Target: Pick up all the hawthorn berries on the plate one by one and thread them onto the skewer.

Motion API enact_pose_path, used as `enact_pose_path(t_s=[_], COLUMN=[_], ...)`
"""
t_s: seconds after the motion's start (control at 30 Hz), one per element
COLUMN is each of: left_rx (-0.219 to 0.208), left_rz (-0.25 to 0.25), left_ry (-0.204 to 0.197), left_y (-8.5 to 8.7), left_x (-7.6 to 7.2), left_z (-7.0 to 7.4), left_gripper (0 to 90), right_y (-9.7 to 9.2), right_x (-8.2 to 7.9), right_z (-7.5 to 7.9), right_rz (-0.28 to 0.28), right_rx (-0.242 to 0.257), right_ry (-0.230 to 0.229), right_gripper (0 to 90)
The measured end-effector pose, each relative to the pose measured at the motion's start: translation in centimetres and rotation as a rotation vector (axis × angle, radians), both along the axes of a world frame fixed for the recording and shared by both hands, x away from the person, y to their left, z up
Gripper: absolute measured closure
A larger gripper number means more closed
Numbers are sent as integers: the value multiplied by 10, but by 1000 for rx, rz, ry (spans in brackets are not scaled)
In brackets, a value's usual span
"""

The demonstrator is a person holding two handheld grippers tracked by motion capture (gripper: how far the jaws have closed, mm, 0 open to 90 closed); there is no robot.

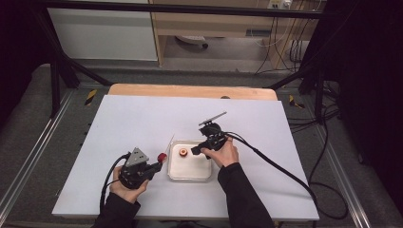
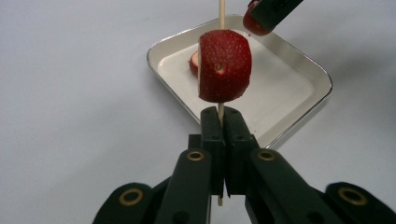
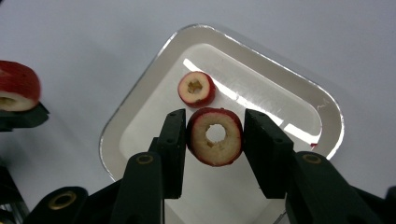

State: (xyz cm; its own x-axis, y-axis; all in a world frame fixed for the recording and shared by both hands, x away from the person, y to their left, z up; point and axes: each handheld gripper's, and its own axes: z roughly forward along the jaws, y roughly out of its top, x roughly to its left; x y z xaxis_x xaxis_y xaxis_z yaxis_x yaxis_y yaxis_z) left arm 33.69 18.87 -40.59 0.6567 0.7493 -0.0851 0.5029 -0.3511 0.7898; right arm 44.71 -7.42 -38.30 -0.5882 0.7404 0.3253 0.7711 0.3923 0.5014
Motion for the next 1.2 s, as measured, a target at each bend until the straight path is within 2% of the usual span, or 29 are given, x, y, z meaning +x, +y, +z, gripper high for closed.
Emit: enact_pose_path(t_s=[0.1, 0.2, 0.4, 0.47, 0.53, 0.87, 1.2], left_rx=[-2, -1, -8, -12, -17, -59, -95], left_rz=[3, 1, 3, 5, 10, 28, 34], left_ry=[-5, -7, -14, -14, -15, -15, 11], left_y=[-1, -2, -3, -4, -4, -5, -13], left_x=[-1, -1, -3, -3, -4, -6, -9], left_z=[0, 0, 1, 1, 1, 3, 3], left_gripper=[886, 886, 886, 886, 886, 885, 885], right_y=[-4, -9, -19, -19, -18, -12, -4], right_x=[-5, -11, -21, -24, -27, -38, -48], right_z=[6, 11, 11, 10, 9, 8, 6], right_rz=[-11, -32, -84, -99, -114, -220, -303], right_rx=[52, 132, 289, 326, 388, 578, 731], right_ry=[-35, -69, -137, -163, -183, -306, -453], right_gripper=[606, 607, 607, 607, 607, 607, 608])
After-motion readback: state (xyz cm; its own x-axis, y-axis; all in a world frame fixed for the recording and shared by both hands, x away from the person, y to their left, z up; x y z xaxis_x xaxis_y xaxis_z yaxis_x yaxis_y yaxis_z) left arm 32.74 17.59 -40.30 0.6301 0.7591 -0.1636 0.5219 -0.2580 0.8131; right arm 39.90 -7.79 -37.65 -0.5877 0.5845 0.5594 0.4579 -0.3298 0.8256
